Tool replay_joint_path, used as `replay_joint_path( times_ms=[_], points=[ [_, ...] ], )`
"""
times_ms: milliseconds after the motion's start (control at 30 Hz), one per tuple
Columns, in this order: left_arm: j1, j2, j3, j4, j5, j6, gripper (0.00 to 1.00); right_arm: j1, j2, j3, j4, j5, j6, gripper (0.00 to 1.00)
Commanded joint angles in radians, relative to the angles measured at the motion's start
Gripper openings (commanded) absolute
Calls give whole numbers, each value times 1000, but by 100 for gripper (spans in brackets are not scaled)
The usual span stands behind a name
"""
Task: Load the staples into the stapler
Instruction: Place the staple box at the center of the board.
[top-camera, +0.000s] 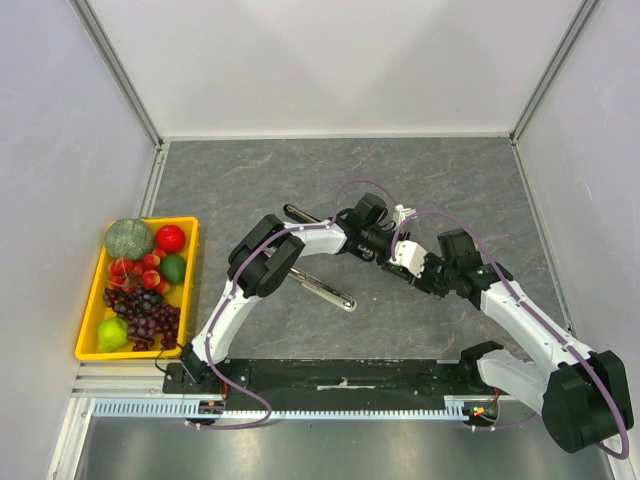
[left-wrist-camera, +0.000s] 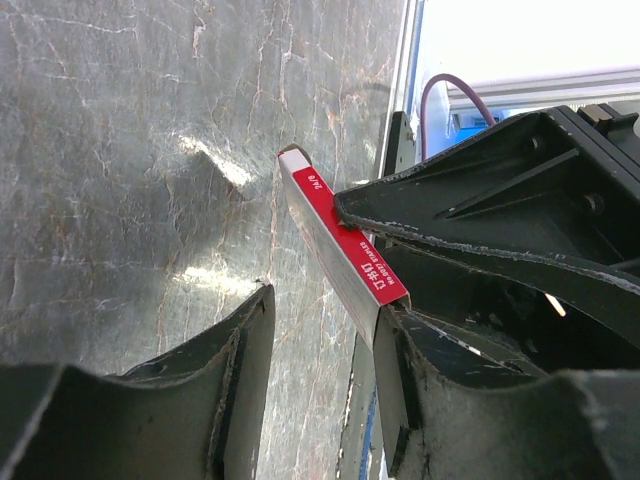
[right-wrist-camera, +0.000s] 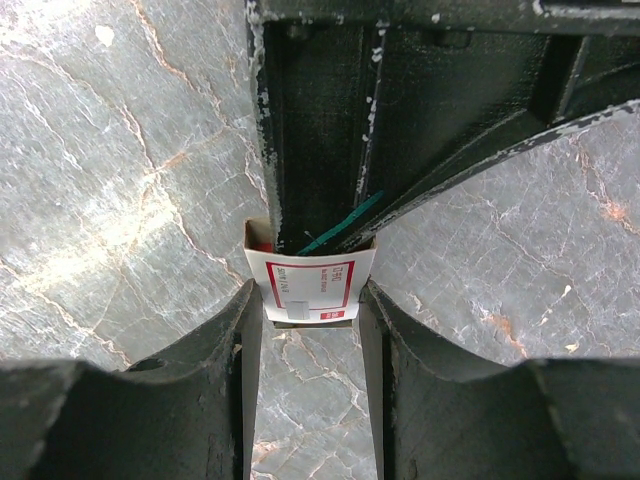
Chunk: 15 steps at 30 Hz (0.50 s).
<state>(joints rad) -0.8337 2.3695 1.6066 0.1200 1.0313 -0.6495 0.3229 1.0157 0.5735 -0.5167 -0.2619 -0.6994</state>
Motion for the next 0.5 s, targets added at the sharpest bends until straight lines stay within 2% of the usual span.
replay_joint_path(
  times_ms=[0, 467],
  points=[
    [-62, 30, -17, -95, -17, 70, 49, -2, -20, 51, 211, -45, -6, 41],
    [-71, 40, -7, -112, -19, 85, 51, -2, 4, 80, 228, -73, 35, 41]
  ],
)
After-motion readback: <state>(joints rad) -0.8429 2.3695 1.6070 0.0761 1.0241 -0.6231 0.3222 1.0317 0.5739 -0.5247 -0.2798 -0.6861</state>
